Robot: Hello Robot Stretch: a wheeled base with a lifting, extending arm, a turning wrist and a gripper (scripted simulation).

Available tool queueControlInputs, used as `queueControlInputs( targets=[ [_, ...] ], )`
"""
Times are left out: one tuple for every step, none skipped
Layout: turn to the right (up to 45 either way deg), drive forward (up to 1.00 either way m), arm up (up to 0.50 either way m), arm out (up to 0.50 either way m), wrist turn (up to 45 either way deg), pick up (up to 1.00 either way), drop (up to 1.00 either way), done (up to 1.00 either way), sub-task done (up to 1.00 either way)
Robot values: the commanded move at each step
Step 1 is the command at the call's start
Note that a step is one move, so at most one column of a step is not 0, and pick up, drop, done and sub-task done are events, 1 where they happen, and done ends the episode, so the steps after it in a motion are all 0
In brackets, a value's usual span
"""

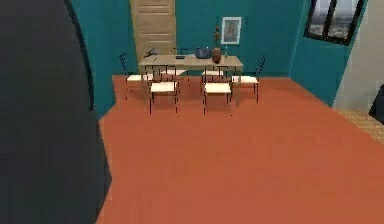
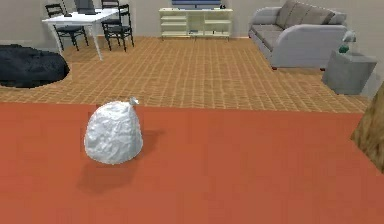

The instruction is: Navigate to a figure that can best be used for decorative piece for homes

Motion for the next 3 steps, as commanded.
queueControlInputs(
  targets=[
    [0.0, 1.0, 0.0, 0.0, 0.0, 0.0, 0.0, 0.0, 0.0],
    [0.0, 1.0, 0.0, 0.0, 0.0, 0.0, 0.0, 0.0, 0.0],
    [0.0, 0.5, 0.0, 0.0, 0.0, 0.0, 0.0, 0.0, 0.0]
  ],
)
